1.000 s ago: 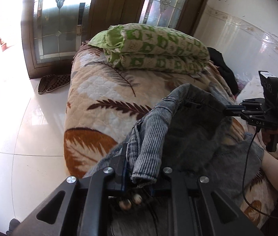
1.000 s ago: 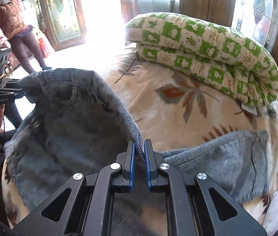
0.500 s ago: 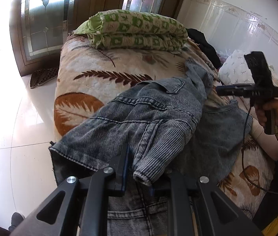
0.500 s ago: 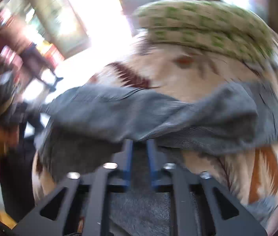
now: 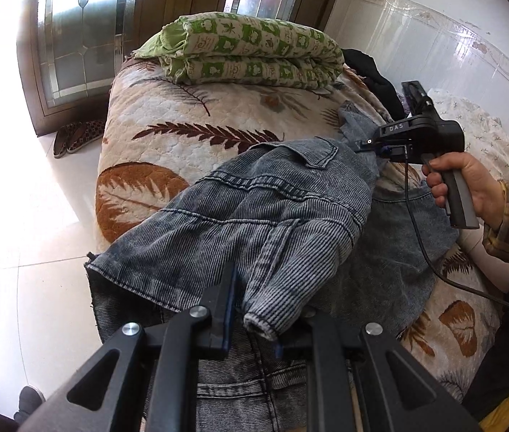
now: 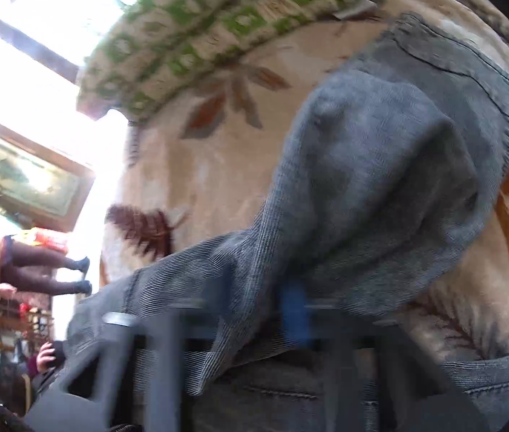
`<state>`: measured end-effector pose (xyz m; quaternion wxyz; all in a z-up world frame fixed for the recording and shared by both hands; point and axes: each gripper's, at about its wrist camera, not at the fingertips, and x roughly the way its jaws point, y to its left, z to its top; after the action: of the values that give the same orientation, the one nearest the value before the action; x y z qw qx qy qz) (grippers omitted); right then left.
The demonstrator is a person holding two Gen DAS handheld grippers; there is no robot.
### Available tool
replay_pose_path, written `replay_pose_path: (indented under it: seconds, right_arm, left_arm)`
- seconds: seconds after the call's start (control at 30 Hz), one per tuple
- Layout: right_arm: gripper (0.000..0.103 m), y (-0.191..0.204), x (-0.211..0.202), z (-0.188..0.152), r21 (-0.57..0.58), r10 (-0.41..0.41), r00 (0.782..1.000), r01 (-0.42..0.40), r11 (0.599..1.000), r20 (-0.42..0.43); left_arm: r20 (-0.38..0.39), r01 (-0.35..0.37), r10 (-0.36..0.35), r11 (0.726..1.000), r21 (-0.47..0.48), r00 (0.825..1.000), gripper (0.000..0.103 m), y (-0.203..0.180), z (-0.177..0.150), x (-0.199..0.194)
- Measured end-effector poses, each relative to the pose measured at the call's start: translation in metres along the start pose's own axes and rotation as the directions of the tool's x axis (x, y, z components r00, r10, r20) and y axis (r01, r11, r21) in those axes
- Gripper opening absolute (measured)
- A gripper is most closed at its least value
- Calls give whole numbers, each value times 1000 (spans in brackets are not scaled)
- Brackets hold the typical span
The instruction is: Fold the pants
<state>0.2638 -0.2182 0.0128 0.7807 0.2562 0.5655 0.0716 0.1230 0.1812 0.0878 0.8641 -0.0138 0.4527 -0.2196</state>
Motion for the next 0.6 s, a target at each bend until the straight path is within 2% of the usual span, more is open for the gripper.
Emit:
replay_pose_path:
  seconds: [0.13,0.23,0.43,0.6]
  right_arm:
    - [8,12,-53,-24,-121,43,987,-25,992,153]
    - [8,16,-94,-42,-171,82,977,-48,984,196]
    - [8,19,-138,-95,-213,128,973,-86,973,193]
    - [8,1,-132,-150,-159,125,980,-100,982,154]
  left_arm:
    - [9,7,-7,1000,23,1000,18,0,1,-11]
    - [-3,17,-17,999,49,1000,18,-1,-1,-21]
    - [-80,51,-39,988,148,996,18,-3,-15,-36]
    - [-170,90,-59,979,181,984,18,-4,-36,-32]
